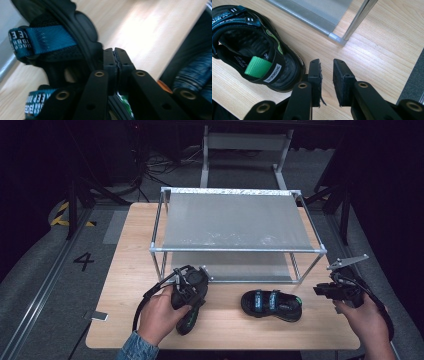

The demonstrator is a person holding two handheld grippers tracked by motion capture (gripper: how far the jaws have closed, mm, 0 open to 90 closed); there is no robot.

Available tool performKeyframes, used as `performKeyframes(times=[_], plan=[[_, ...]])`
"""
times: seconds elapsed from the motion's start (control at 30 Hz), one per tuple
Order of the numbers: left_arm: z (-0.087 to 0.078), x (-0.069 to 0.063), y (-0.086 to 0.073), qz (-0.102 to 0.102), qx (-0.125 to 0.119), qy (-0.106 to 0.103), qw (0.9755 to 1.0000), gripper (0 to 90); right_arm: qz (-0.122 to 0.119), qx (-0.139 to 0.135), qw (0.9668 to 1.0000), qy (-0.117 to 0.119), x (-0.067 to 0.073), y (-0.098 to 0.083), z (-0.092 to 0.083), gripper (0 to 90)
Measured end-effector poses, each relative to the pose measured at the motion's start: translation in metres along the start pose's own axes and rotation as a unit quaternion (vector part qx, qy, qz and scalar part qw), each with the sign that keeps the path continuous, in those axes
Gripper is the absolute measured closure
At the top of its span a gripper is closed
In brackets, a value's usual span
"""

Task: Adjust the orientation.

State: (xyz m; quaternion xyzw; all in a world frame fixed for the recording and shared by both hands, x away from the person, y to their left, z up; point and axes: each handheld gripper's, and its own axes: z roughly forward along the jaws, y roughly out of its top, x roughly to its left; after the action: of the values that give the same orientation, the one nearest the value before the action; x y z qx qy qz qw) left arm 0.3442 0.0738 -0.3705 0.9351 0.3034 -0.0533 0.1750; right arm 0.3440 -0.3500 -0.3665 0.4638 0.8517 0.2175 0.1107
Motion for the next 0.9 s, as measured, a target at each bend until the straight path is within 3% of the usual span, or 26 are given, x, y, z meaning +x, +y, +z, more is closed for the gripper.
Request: performKeyframes(times=[0.07, 0.1, 0.13, 0.2, 0.3, 0.37, 0.47, 0.67, 0.8, 0.9], plan=[[-0.002, -0.003, 0.001, 0.001, -0.004, -0.004, 1.0000, 82.7, 0.001, 0.000, 1.0000, 0.000, 0.000, 0.000, 0.000, 76.4], [-0.005, -0.008, 0.003, 0.012, -0.014, -0.029, 0.9994, 82.4, 0.004, 0.002, 1.0000, 0.000, -0.001, -0.001, 0.000, 75.9], [-0.005, -0.008, 0.003, 0.012, -0.014, -0.029, 0.9994, 81.0, 0.004, 0.002, 1.0000, 0.000, -0.001, -0.001, 0.000, 75.9], [-0.012, -0.015, 0.004, 0.020, -0.022, -0.019, 0.9994, 77.9, 0.004, 0.002, 1.0000, 0.000, -0.001, -0.002, 0.000, 75.5], [-0.017, -0.015, 0.003, 0.021, -0.036, -0.021, 0.9989, 75.1, 0.003, 0.000, 1.0000, 0.000, -0.001, -0.002, 0.000, 75.1], [-0.020, -0.014, 0.001, 0.010, -0.041, -0.015, 0.9990, 70.7, 0.005, 0.000, 1.0000, 0.001, -0.001, -0.003, -0.001, 74.4], [-0.021, -0.007, -0.001, 0.003, -0.052, 0.003, 0.9986, 57.8, 0.006, -0.002, 1.0000, 0.002, -0.001, -0.003, -0.001, 72.7], [-0.026, 0.004, -0.007, -0.009, -0.063, 0.025, 0.9976, 44.9, 0.007, -0.001, 1.0000, 0.002, -0.002, -0.004, -0.001, 71.1], [-0.026, 0.010, -0.008, -0.003, -0.057, 0.027, 0.9980, 41.8, 0.009, -0.003, 1.0000, 0.002, -0.003, -0.006, -0.001, 70.0], [-0.022, 0.014, -0.009, -0.009, -0.037, 0.034, 0.9987, 41.4, 0.010, -0.003, 0.9999, 0.003, -0.003, -0.006, -0.002, 69.5]])
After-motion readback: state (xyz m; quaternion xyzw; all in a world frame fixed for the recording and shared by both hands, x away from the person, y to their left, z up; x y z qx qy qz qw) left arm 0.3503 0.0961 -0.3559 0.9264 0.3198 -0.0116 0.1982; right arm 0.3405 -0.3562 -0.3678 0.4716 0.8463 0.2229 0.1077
